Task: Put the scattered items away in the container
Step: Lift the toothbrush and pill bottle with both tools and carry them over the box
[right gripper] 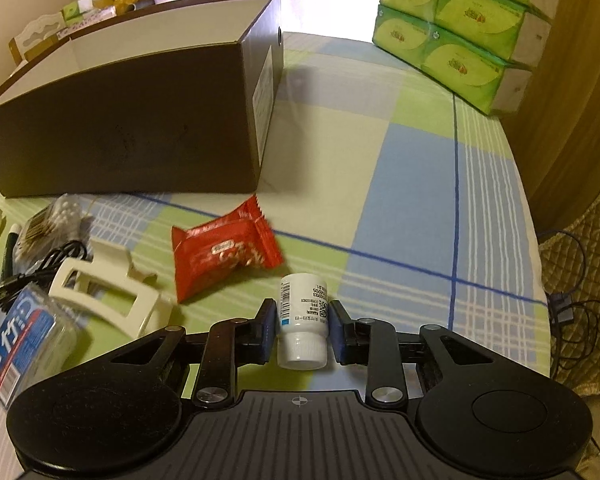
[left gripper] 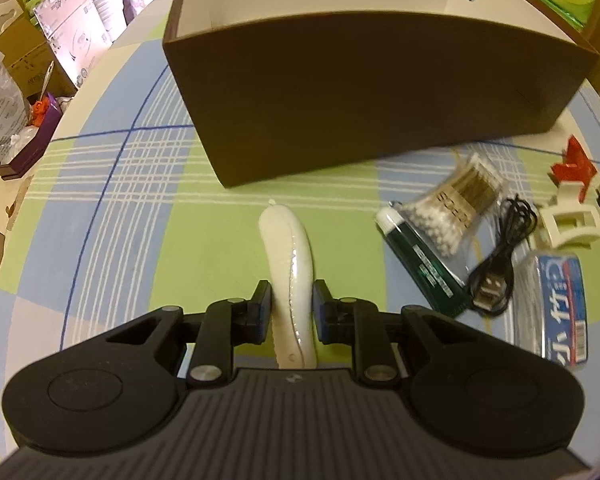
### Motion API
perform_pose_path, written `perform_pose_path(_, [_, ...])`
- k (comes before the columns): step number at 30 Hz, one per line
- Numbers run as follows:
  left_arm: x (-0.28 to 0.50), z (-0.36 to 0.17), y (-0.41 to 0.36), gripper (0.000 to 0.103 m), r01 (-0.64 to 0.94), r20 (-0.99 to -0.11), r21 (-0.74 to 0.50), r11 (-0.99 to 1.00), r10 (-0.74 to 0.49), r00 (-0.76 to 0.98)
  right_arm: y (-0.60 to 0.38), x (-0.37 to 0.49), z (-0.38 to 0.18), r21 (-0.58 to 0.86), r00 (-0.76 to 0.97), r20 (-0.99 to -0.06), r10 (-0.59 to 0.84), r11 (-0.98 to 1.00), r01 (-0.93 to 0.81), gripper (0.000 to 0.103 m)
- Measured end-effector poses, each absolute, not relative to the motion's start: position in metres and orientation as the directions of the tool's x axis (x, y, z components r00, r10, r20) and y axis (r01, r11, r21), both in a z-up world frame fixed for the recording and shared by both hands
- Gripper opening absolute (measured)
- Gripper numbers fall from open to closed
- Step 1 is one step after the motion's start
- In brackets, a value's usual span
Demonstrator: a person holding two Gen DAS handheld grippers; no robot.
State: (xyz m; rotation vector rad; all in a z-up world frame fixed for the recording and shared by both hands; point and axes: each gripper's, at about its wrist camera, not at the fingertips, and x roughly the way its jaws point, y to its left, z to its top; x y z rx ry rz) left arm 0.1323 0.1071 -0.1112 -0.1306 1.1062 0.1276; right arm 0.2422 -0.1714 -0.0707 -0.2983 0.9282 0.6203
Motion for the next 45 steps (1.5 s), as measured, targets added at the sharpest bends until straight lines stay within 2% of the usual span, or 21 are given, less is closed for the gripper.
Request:
perform_pose_path(12, [0.097, -0.107, 0.088, 0.017, -0.122, -0.909, -0.074, 0.99, -0.016, 0.416, -0.184, 0.202, -0.065, 0.034, 0.381, -0.84, 0.385, 0.74, -0.672, 0.029])
perform_pose_path(20, [0.077, -0.089, 0.085, 0.017, -0.118, -0.899, -0.109, 0.987, -0.047, 0.436, -0.191, 0.189, -0.055, 0.114, 0.321, -0.845, 0.428, 0.731, -0.673, 0.029])
perform_pose_path(32, [0.084, -0.039, 0.083, 0.017, -0.068, -0.836, -0.123, 0.99, -0.066, 0.544, -0.167, 0.2, -0.017, 0.182, 0.303, -0.789, 0.534, 0.675, -0.715, 0.029])
perform_pose_path(45, [0.115, 0.01, 0.09, 0.017, 0.028, -0.761, -0.116, 0.993, -0.107, 0.64, -0.113, 0.224, 0.031, 0.15, 0.298, -0.716, 0.631, 0.557, -0.817, 0.029])
